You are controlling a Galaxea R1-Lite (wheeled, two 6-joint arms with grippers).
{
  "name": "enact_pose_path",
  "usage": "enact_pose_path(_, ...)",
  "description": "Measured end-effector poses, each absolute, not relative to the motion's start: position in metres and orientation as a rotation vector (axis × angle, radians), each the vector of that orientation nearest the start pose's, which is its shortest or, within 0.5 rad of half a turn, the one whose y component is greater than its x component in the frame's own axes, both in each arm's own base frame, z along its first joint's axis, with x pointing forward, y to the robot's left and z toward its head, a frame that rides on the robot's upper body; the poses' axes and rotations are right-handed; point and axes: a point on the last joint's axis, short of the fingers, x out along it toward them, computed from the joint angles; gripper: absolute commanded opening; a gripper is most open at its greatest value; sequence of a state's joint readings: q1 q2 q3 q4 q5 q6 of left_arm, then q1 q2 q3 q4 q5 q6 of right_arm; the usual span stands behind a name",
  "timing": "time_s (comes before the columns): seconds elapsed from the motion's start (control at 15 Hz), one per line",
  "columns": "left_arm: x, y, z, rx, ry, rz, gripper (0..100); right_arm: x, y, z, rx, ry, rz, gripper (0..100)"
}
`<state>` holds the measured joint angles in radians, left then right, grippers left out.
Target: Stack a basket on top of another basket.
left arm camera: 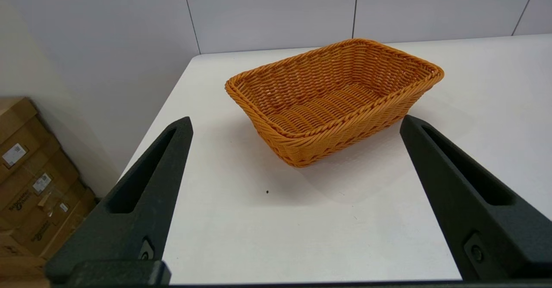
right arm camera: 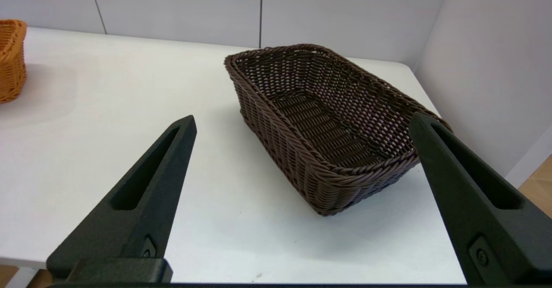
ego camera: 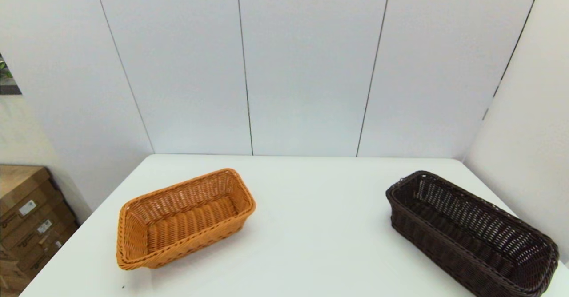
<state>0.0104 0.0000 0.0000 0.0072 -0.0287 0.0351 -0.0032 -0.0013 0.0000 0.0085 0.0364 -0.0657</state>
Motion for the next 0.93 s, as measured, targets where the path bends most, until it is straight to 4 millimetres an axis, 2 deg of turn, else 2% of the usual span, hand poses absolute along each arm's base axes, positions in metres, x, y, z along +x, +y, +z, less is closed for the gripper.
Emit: enact_pose_path(0.93,-0.0228,-0.0009,0.0747,0.035,0.007,-0.019,100,-0.0229,0.0009,0.0745,-0.065,0.007,0.034,100)
